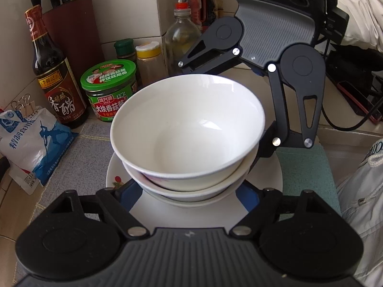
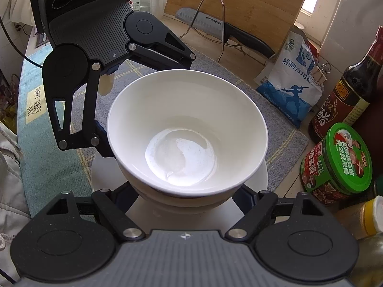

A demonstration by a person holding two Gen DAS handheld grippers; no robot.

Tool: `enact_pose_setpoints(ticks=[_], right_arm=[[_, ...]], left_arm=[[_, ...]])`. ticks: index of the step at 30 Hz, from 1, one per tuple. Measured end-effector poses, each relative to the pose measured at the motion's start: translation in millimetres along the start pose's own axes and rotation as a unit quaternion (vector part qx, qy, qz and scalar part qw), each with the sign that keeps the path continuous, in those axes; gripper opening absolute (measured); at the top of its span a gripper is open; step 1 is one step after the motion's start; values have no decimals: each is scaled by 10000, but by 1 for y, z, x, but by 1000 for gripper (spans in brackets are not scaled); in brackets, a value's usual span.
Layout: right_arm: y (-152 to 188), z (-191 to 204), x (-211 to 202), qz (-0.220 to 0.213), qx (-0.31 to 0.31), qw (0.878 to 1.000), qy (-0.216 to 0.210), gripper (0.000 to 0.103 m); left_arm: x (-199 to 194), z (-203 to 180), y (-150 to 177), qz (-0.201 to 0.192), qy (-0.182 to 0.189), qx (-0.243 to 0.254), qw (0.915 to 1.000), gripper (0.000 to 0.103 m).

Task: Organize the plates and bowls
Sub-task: 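Lower the bowl stack onto the plate stack and open both grippers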

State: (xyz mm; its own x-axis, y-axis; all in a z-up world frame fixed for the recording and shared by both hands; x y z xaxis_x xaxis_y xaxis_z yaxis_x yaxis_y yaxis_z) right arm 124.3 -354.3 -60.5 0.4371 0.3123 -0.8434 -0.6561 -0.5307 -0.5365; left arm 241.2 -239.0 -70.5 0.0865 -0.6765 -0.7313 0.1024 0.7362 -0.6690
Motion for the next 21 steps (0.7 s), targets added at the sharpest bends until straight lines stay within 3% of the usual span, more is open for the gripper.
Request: enact_pose_setpoints(ticks=[5, 8, 15, 18, 21], right_arm=[[1, 0, 0, -36, 49, 10000, 8, 90], [1, 0, -2, -143, 133, 9997, -114, 103], [5, 5, -10, -135, 108, 9998, 88, 103], [5, 11, -20, -132, 151, 9993, 331, 103], [2, 22, -32, -139, 244, 9974, 669, 103]], left_arm=[[-1, -4, 1, -19, -151, 57, 9999, 86], [-3, -6, 2, -27, -349, 59, 9994, 92], [-23, -15, 15, -166, -771, -269, 9965, 95], [-44, -21, 20, -383, -1005, -521, 9928, 95], [-73, -31, 24, -907, -1384, -719, 9836, 99]])
Point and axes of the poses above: each gripper's, at about its wrist camera, not at the fingertips, and x roughly the way its jaws point, z to its left, y to its underside, the point moved 1 cm from there along x, roughly the way its jaws point, and after that the axes turned 5 degrees about x, right-handed, at the moved point
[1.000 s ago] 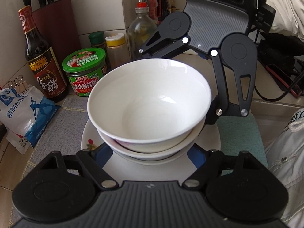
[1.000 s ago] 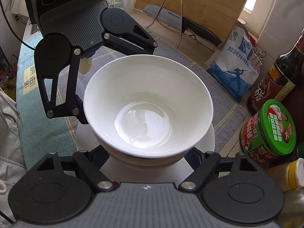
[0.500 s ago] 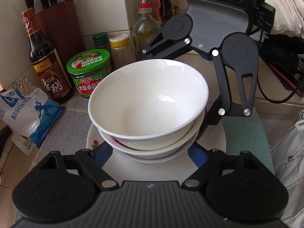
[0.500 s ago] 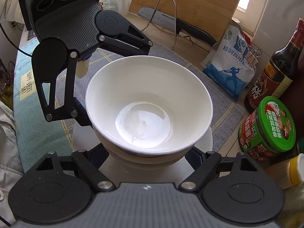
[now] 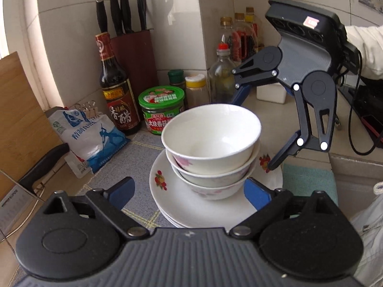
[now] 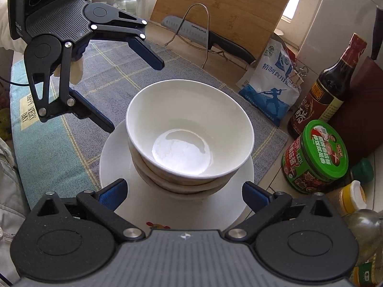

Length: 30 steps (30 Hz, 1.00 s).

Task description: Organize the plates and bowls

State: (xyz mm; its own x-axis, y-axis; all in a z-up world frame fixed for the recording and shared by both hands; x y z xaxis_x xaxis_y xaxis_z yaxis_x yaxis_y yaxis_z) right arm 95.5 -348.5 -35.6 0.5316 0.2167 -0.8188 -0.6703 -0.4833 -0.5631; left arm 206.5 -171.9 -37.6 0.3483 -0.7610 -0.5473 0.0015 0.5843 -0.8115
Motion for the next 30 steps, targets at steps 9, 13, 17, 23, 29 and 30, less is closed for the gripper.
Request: enact_pose_setpoints(ticks=[9, 13, 17, 23, 29, 30], right_arm=[[-9, 50, -46, -415, 1025, 9830, 1462, 103], [-2, 75, -54, -676, 2119, 9574, 1840, 103], [7, 100, -53, -875, 3217, 9194, 2086, 103], [12, 126, -58, -794, 4403, 8509, 2753, 103], [9, 151, -70, -782, 4557, 8274, 3187, 103], [9, 154, -72, -797, 4564, 8260, 3210, 103]], left_arm=[[-50, 0, 12, -765, -515, -801, 9925, 102], [-56, -9, 23, -483, -639, -1145, 9902, 103], [-68, -22, 23, -252, -1082, -1370, 9843, 102], [-86, -29, 16, 239, -1406, -1719, 9747, 102], [-104, -36, 7, 399, -1636, -1762, 9699, 102], [-106, -37, 6, 424, -1651, -1763, 9695, 102]])
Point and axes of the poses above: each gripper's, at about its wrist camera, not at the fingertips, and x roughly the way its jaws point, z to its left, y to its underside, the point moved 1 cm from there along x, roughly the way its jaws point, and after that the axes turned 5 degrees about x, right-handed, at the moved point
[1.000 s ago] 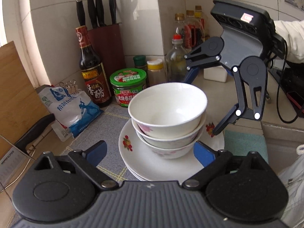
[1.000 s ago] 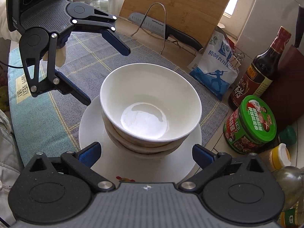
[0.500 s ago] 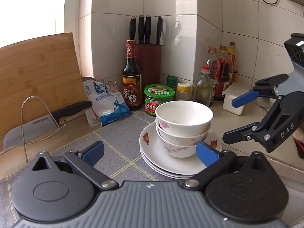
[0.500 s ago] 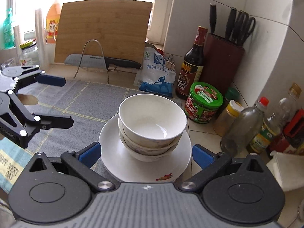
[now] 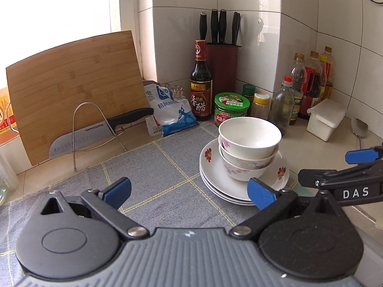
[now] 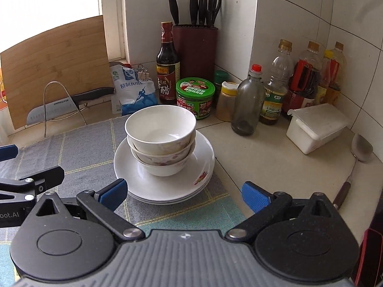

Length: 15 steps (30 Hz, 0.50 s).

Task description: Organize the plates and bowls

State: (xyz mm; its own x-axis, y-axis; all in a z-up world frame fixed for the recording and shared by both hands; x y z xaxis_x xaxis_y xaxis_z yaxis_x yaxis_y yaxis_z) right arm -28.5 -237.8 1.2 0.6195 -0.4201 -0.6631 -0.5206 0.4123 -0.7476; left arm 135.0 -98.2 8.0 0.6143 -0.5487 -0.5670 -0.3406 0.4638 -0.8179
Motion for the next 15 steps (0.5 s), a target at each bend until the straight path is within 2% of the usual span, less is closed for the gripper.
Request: enact_pose_setpoints(ticks=[15], right_arm=[[-6, 0, -18, -248, 168, 9996, 1, 103]], left_arm=[[-8, -4, -6, 83, -136, -98, 9998, 102]])
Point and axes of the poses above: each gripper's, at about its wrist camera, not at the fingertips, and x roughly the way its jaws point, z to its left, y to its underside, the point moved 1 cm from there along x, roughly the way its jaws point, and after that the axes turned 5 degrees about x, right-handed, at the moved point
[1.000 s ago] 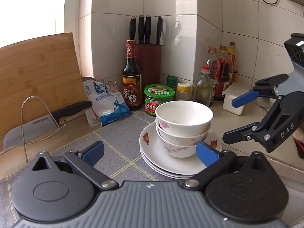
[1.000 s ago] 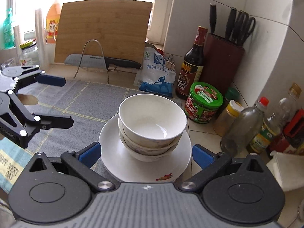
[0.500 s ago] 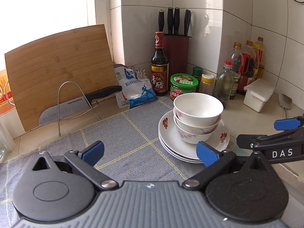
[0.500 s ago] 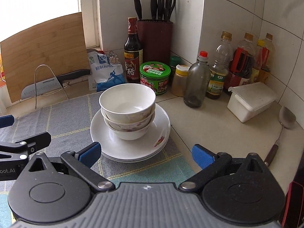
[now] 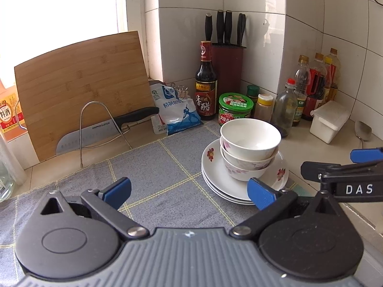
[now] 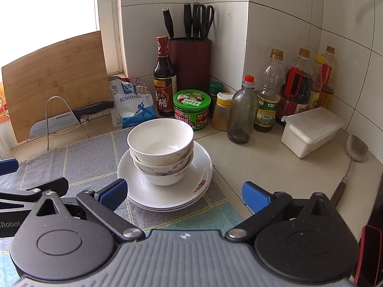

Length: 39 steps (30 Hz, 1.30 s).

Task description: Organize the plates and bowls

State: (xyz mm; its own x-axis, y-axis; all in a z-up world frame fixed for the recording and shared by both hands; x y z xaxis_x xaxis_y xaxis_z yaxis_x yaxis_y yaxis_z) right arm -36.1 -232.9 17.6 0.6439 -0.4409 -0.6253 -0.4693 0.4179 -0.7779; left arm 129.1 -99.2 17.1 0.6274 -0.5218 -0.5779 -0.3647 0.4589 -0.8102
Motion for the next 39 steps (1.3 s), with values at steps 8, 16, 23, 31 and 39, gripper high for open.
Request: enact_pose_setpoints(ticks=[8, 16, 23, 31, 39], right_arm=[[-2, -3, 3, 15, 42, 10000, 2, 103], [-2, -2, 3, 10, 47, 10000, 33, 103], [-5, 0, 5, 7, 22, 10000, 73, 103], [-5, 0, 5, 4, -1, 9999, 111, 103], [-7, 2, 4, -6, -21, 9998, 181, 103]], left_arm=[[2, 0, -1, 10, 35, -21, 10000, 103], [1, 0, -4, -1, 21, -5, 10000, 102], [3, 0, -4, 1, 13, -23, 10000, 102], [5, 2, -5, 18, 22, -29, 10000, 102], [6, 2, -4, 19, 51, -37, 10000, 102]])
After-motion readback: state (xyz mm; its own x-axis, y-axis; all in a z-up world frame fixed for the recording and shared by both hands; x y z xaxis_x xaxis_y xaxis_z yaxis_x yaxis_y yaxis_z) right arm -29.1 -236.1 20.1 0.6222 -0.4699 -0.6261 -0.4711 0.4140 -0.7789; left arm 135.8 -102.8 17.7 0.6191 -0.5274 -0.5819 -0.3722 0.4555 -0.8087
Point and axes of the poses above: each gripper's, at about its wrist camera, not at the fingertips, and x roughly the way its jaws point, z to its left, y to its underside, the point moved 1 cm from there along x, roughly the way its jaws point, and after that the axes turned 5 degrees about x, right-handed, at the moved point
